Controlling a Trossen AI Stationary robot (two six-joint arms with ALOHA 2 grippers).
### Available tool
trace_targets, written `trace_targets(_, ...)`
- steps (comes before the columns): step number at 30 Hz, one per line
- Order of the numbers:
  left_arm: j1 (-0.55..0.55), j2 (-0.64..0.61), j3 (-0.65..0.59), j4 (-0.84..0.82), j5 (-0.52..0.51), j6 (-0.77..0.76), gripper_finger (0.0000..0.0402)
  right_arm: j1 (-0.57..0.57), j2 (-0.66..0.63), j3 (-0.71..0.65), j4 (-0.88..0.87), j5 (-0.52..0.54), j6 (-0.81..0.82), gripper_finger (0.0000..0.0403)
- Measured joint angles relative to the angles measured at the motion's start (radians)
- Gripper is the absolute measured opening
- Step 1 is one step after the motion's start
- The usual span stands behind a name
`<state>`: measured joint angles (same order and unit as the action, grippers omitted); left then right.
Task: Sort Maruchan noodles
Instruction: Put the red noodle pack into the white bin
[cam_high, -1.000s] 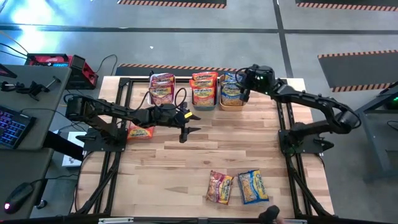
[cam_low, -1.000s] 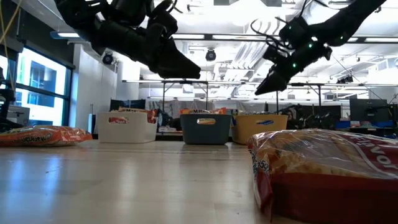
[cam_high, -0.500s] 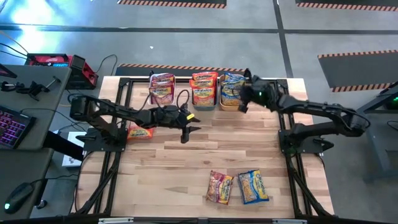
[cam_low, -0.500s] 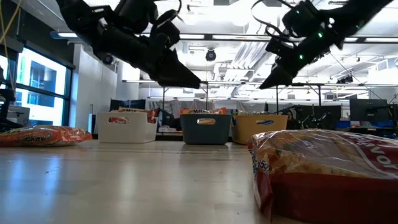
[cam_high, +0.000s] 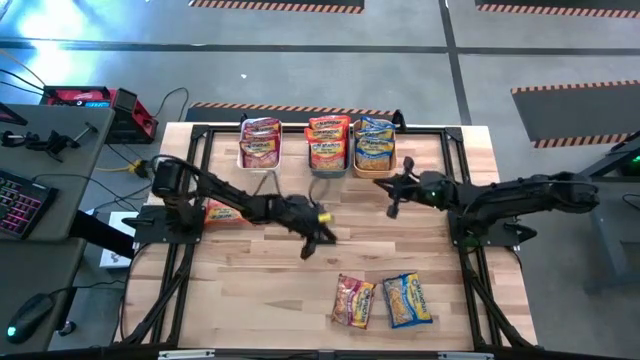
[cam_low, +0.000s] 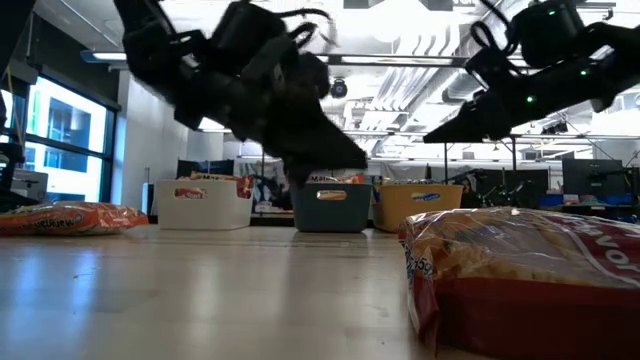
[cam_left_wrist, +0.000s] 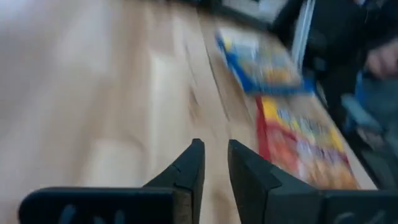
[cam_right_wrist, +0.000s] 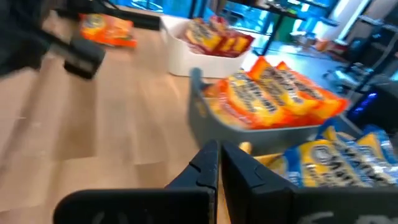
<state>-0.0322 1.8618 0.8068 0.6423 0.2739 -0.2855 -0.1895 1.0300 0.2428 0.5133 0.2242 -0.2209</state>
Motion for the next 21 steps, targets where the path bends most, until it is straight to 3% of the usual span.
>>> trace_targets(5,-0.093,0.067,0.136,-0.251,0.007,-0.02,0.0096,0.09,-0.03,-0.025,-0.002,0.017,0.018,0.0001)
trace_targets(14,-0.178,0.208,0.308,-0.301,-0.04,-0.057,0.0217,0.217,-0.023,-0.029,-0.024,0.111,0.048,0.0)
trace_targets(21,-0.185,0.336,0.44,-0.314,-0.01,-0.079,0.0234,0.269,-0.023,-0.029,-0.025,0.117,0.039,0.0)
